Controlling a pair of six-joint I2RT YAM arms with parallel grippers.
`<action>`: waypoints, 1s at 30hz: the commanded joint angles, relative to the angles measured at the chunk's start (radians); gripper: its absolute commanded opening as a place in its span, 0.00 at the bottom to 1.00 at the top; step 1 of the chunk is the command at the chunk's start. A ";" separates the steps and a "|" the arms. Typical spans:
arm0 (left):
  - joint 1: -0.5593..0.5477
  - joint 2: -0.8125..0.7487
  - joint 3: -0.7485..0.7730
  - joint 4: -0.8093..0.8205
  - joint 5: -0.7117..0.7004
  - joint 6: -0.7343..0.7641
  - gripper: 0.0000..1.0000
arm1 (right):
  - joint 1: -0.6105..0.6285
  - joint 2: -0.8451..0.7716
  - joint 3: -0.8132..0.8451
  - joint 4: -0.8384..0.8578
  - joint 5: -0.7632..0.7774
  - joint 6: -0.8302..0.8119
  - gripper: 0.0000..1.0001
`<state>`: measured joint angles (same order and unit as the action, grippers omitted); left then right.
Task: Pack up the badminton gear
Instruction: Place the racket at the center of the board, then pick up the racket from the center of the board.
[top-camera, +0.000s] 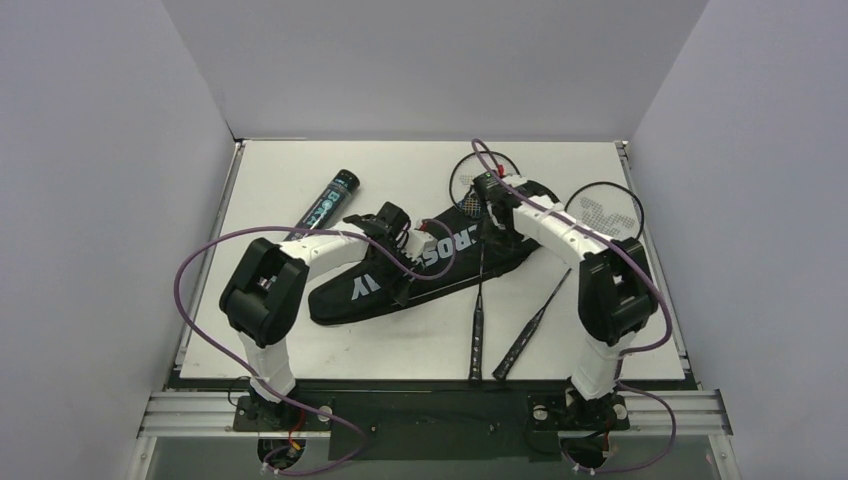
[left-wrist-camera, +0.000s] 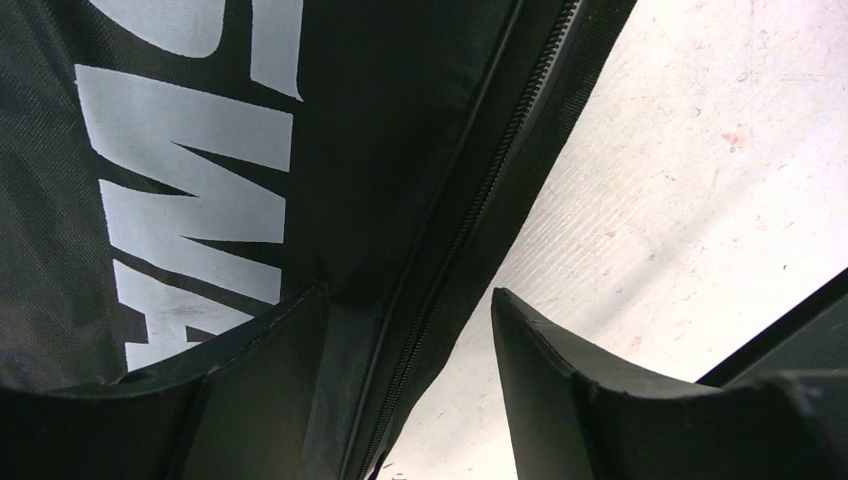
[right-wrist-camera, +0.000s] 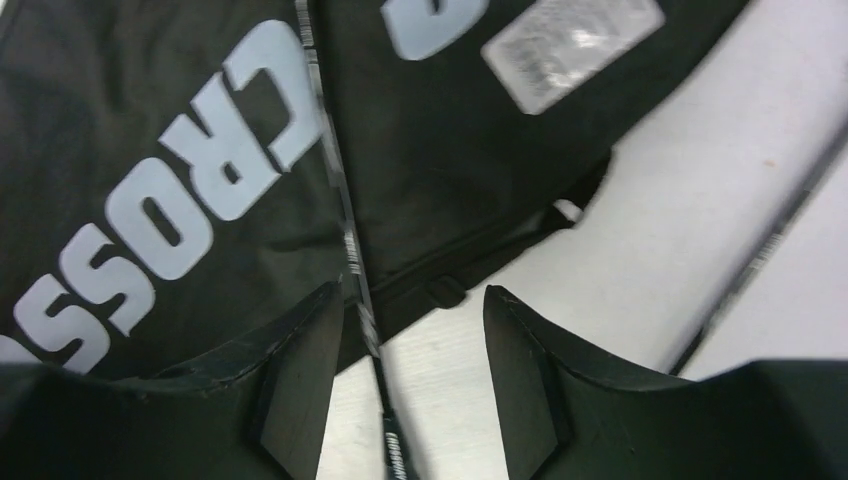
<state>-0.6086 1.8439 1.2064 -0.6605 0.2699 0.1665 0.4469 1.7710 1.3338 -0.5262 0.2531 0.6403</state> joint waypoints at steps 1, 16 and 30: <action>0.009 -0.033 -0.010 -0.008 0.018 0.007 0.70 | 0.029 0.098 0.088 -0.019 -0.008 0.032 0.49; 0.010 -0.118 -0.019 -0.023 0.003 0.021 0.68 | 0.022 0.317 0.243 -0.003 -0.023 0.065 0.24; 0.009 -0.137 0.051 -0.031 -0.066 0.077 0.68 | -0.014 0.141 0.170 -0.008 -0.012 0.047 0.00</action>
<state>-0.6067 1.7393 1.1999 -0.6853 0.2348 0.2081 0.4583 2.0743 1.5341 -0.4908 0.2092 0.6876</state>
